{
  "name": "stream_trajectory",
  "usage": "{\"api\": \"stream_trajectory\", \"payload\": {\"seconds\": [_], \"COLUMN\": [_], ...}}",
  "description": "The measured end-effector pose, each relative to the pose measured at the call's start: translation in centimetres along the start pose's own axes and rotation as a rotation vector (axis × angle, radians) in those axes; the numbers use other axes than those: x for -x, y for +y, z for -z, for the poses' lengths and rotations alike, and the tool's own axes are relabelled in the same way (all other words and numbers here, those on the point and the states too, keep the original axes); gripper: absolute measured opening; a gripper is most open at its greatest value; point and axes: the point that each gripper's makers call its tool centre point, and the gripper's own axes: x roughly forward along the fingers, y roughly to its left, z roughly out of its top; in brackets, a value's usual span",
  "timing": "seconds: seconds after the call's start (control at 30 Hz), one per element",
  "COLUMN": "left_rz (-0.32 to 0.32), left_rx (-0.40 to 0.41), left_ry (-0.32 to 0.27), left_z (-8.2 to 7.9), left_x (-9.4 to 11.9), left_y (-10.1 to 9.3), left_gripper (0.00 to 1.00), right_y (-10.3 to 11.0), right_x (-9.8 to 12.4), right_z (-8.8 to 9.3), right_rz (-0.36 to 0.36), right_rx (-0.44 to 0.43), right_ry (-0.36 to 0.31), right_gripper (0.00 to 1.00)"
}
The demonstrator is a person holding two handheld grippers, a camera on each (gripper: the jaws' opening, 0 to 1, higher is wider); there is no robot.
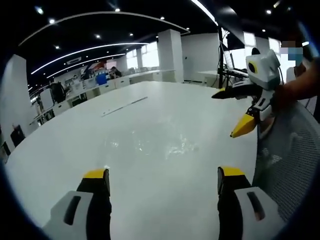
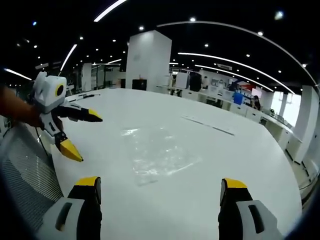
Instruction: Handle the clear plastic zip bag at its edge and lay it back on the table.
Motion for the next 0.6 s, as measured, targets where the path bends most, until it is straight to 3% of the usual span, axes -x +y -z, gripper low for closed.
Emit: {"api": "stream_trajectory", "payload": {"seconds": [0.6], "left_rz": [0.064], "left_rx": [-0.025], "left_ry": [0.030], "left_z": [-1.4], "left_x": [-3.0], "left_y": [-1.4], "left_gripper": [0.84], "right_y": [0.4], "right_x": [0.2], "right_z": [-0.1], "right_rz": [-0.015], "right_rx": [0.008], "right_ry": [-0.003], "right_gripper": [1.00]}}
